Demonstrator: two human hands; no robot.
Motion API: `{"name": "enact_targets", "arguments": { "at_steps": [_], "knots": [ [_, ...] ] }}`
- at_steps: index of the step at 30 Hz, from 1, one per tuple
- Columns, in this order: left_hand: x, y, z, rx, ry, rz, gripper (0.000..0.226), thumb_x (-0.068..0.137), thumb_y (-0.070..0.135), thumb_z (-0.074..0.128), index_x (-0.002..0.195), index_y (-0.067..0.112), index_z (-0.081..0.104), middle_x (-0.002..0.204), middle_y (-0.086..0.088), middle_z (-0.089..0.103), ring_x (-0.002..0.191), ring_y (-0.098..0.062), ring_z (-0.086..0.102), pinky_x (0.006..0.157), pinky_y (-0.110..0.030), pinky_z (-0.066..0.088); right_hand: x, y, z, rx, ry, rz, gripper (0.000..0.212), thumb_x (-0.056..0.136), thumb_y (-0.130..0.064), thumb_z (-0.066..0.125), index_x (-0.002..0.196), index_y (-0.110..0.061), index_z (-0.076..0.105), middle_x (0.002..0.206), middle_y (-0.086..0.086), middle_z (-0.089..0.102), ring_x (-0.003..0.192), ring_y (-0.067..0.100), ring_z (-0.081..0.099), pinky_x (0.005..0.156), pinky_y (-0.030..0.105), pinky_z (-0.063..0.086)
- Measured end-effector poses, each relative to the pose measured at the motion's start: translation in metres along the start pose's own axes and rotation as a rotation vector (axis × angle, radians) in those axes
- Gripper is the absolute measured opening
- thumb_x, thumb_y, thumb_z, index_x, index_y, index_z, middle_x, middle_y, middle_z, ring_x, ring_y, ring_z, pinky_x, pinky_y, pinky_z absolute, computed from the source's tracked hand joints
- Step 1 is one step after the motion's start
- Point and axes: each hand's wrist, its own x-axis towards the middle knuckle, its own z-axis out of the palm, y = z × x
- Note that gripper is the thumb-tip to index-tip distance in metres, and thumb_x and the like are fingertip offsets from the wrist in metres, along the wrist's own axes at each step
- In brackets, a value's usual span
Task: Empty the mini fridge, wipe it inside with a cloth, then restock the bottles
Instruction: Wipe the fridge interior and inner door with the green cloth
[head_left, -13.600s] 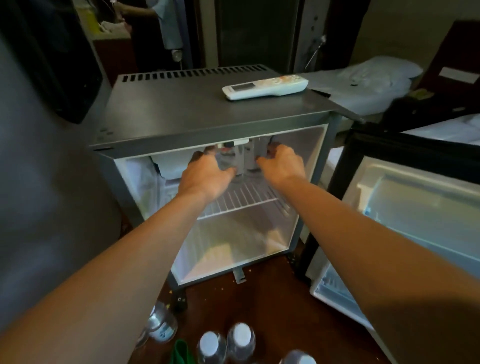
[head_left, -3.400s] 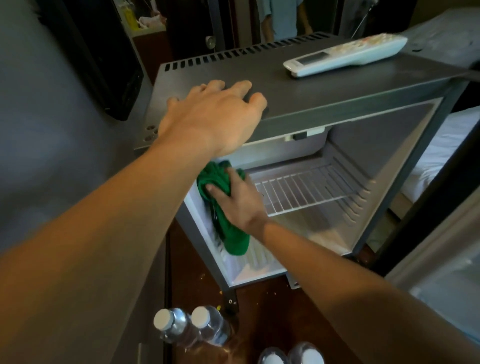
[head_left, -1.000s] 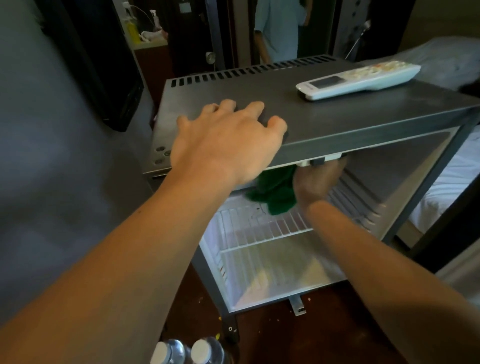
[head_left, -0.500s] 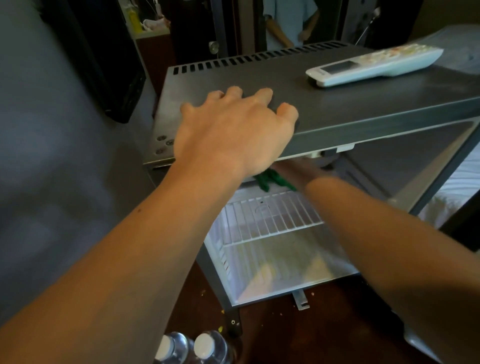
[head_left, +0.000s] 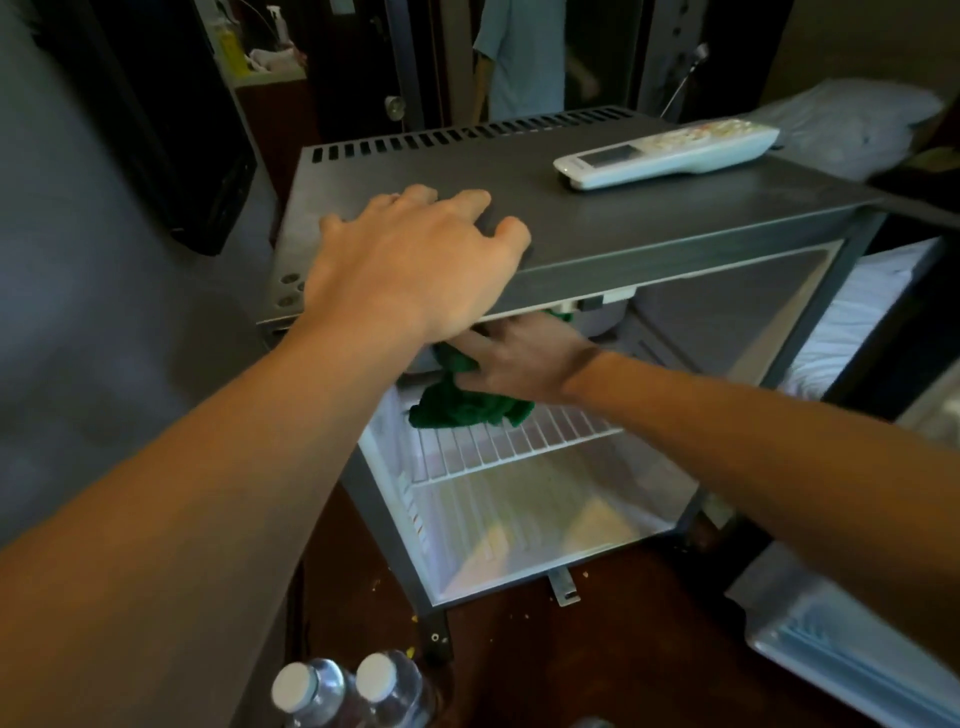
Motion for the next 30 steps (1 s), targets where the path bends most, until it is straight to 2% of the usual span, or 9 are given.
{"name": "enact_targets", "arguments": {
  "at_steps": [2,5,9,11,13,16,20,26,30],
  "knots": [
    [0.000,0.001,-0.001,0.001,-0.007,-0.005,0.059,0.092,0.061,0.016,0.147,0.043,0.028,0.155,0.001,0.032,0.137,-0.028,0.033,0.104,-0.055,0.025,-0.042,0.018,0.012,-0.189,-0.095,-0.059,0.008,0.075,-0.025,0.072,0.081,-0.021,0.070,0.093,0.014,0.070,0.074,0.038,0.064,0.042,0.033,0.049],
    [-0.002,0.003,-0.002,0.008,-0.011,0.003,0.058,0.093,0.060,0.016,0.147,0.043,0.029,0.154,0.001,0.033,0.136,-0.029,0.034,0.103,-0.055,0.025,-0.099,0.062,-0.003,-0.339,-0.298,-0.005,0.009,0.064,-0.028,0.077,0.070,-0.021,0.077,0.092,0.007,0.074,0.076,0.034,0.070,0.053,0.039,0.058],
    [-0.004,0.003,-0.004,0.011,-0.016,-0.006,0.057,0.093,0.059,0.017,0.146,0.043,0.029,0.155,0.002,0.032,0.136,-0.029,0.033,0.103,-0.054,0.025,-0.119,0.079,-0.022,-0.280,-0.199,0.396,0.035,0.080,-0.019,0.063,0.108,0.001,0.071,0.114,0.027,0.066,0.099,0.047,0.064,0.078,0.061,0.054],
    [-0.005,0.001,-0.004,0.009,-0.024,-0.004,0.057,0.094,0.060,0.017,0.146,0.043,0.028,0.156,0.003,0.029,0.137,-0.029,0.032,0.104,-0.053,0.025,-0.105,0.071,-0.024,-0.304,-0.293,0.614,0.050,0.095,-0.021,0.053,0.139,0.001,0.047,0.145,0.027,0.042,0.132,0.045,0.041,0.108,0.056,0.032],
    [-0.006,-0.001,-0.005,0.006,-0.022,-0.006,0.058,0.093,0.062,0.017,0.147,0.043,0.028,0.157,0.004,0.028,0.138,-0.028,0.031,0.105,-0.051,0.025,-0.100,0.058,-0.022,-0.306,-0.552,0.551,0.056,0.099,-0.024,0.045,0.150,-0.008,0.028,0.157,0.022,0.019,0.142,0.043,0.022,0.115,0.055,0.015],
    [-0.005,-0.003,-0.005,0.000,-0.012,-0.006,0.057,0.092,0.062,0.018,0.144,0.043,0.032,0.153,0.001,0.034,0.135,-0.029,0.035,0.102,-0.050,0.027,-0.105,0.033,0.006,-0.402,-0.712,0.429,0.052,0.098,-0.023,0.043,0.148,-0.012,0.031,0.151,0.023,0.028,0.131,0.046,0.036,0.109,0.055,0.028],
    [0.000,-0.003,-0.001,0.007,0.008,-0.002,0.057,0.091,0.060,0.019,0.142,0.041,0.035,0.148,-0.002,0.039,0.131,-0.030,0.038,0.101,-0.052,0.027,-0.112,0.000,0.035,-0.305,-0.702,0.432,0.045,0.100,-0.023,0.037,0.144,-0.016,0.034,0.141,0.021,0.035,0.125,0.044,0.041,0.107,0.053,0.026],
    [-0.002,-0.003,-0.002,-0.001,0.018,0.003,0.060,0.091,0.061,0.017,0.143,0.040,0.034,0.151,0.001,0.036,0.134,-0.027,0.036,0.103,-0.053,0.027,-0.108,0.023,0.019,-0.243,-0.636,0.446,0.045,0.102,-0.020,0.040,0.146,-0.012,0.039,0.154,0.021,0.026,0.135,0.049,0.029,0.112,0.063,0.012],
    [-0.004,-0.001,-0.004,0.008,0.019,0.006,0.059,0.091,0.061,0.019,0.144,0.039,0.034,0.150,-0.003,0.038,0.132,-0.031,0.038,0.101,-0.052,0.030,-0.113,0.062,-0.014,-0.125,-0.430,0.647,0.047,0.100,-0.026,0.046,0.146,-0.018,0.039,0.156,0.014,0.030,0.142,0.036,0.028,0.117,0.046,0.018]
  ]
}}
